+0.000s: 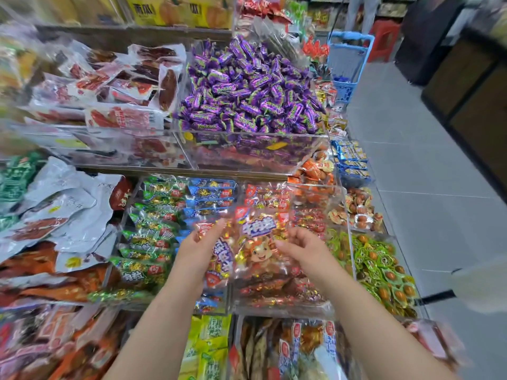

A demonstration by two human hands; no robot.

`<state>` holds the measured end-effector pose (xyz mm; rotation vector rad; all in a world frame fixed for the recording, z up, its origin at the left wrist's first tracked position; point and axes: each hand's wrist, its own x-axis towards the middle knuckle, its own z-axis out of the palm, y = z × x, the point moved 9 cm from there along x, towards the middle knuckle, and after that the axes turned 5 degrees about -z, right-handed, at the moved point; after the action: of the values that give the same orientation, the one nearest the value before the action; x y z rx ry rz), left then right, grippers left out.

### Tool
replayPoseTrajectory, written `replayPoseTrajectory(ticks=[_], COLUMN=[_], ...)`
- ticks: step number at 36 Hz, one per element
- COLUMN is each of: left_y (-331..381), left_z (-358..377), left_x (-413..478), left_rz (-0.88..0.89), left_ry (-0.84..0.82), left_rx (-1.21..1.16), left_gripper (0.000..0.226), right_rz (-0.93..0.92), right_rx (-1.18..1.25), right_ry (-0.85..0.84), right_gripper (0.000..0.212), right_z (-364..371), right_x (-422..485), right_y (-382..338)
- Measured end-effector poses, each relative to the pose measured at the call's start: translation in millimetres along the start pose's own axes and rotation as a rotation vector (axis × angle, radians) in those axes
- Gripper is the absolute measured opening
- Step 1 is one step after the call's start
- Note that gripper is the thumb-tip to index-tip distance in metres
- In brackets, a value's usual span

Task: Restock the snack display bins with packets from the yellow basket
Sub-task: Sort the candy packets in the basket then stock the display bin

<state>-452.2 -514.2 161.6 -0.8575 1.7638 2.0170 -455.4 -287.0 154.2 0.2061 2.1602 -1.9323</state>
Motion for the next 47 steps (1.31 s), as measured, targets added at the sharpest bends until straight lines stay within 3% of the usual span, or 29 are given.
replayPoseTrajectory(ticks=[5, 10, 15, 18, 21, 26, 30, 33, 41, 47], left_y=[5, 8, 4, 0, -2, -7, -6, -6, -9, -13], left_z=[-31, -42, -43, -39, -36, -32, -25, -20, -15, -7], left_x=[1, -3, 0, 0, 1, 7, 4, 2, 4, 6], left_rz=[0.024, 0.031, 0.027, 0.022, -0.004, -0.052, -0.053, -0.046, -0.039, -0.044], left_ry=[0.090, 0.105, 0.113, 0.104, 0.091, 0.053, 0.029, -0.008, -0.033, -0.039], left_rx=[-0.067, -0.093, -0.032, -0.010, 0.017, 0.008, 0.035, 0.040, 0.037, 0.037], left_gripper=[0.126, 0.119, 0.103, 0.097, 0.106, 0.074, 0.057, 0.032, 0.031, 0.037], right_rz=[-0.027, -0.071, -0.036, -0.005, 0.011, -0.037, -0.108, -0.079, -0.091, 0.016], right_rx=[-0.013, -0.170, -0.339, -0.296, -0.251, -0.233, -0.277, -0.344, -0.562, -0.422], right_ry=[0.204, 0.198, 0.248, 0.299, 0.351, 0.336, 0.423, 0.423, 0.289, 0.272], right_gripper=[0.024, 0.022, 0.077, 0.099, 0.110, 0.093, 0.072, 0.070, 0.068, 0.084], right_z=[-44, -23, 4, 4, -1, -6, -15, -14, 1, -1], right_x=[18, 46, 62, 63, 60, 51, 46, 50, 57, 52], right_y=[11, 23, 38, 43, 47, 49, 43, 40, 32, 43])
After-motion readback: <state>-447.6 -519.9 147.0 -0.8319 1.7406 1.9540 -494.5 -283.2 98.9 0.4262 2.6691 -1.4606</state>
